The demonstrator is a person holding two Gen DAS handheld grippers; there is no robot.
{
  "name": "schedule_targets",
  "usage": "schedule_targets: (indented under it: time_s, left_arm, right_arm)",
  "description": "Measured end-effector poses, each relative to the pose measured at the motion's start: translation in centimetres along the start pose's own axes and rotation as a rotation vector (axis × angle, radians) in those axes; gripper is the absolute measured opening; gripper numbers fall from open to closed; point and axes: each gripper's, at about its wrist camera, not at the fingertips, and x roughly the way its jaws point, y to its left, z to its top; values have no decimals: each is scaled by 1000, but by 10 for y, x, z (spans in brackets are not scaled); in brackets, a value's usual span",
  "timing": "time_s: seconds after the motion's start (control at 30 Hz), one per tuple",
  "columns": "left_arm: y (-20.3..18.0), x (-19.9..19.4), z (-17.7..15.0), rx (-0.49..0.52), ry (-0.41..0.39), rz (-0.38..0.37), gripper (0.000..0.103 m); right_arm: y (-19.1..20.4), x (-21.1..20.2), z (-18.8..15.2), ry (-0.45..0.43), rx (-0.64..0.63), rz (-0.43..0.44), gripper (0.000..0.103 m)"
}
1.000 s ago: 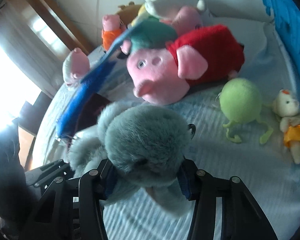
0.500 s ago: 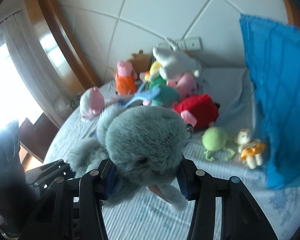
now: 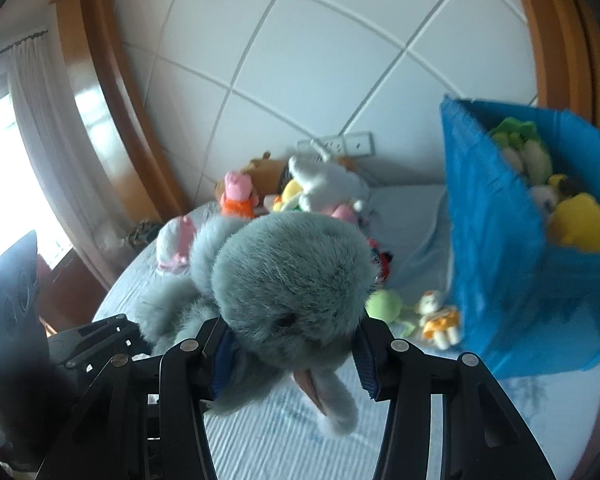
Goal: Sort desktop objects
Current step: 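Lift the grey plush with both tools and carry it toward the blue bin, then lower the grey plush with both tools into the blue bin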
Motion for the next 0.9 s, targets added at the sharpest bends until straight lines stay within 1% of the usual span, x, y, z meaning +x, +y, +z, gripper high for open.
schedule_targets:
  time_s: [0.27, 0.4, 0.6, 0.7, 0.77, 0.9]
  left_arm:
    - [-51, -18, 42, 87, -71, -63, 47]
    - [-77, -14, 72, 125, -87, -95, 47]
    - [-121, 0, 123, 175, -122, -111, 47]
    - [-145, 18, 147, 193, -132, -118, 47]
    - [-163, 42, 160, 194, -117, -123, 47]
    - [-201, 95, 188, 192, -78, -133, 47]
  right_arm:
    - [-23, -66, 23, -103, 8, -74, 48]
    - [-43, -89, 41, -143, 22, -109, 48]
    - [-84, -121, 78, -208, 43, -137, 48]
    - [-112, -131, 98, -227, 36, -157, 48]
    - [-134, -133, 111, -231, 30, -170, 48]
    - [-197, -129, 130, -210, 32, -187, 48]
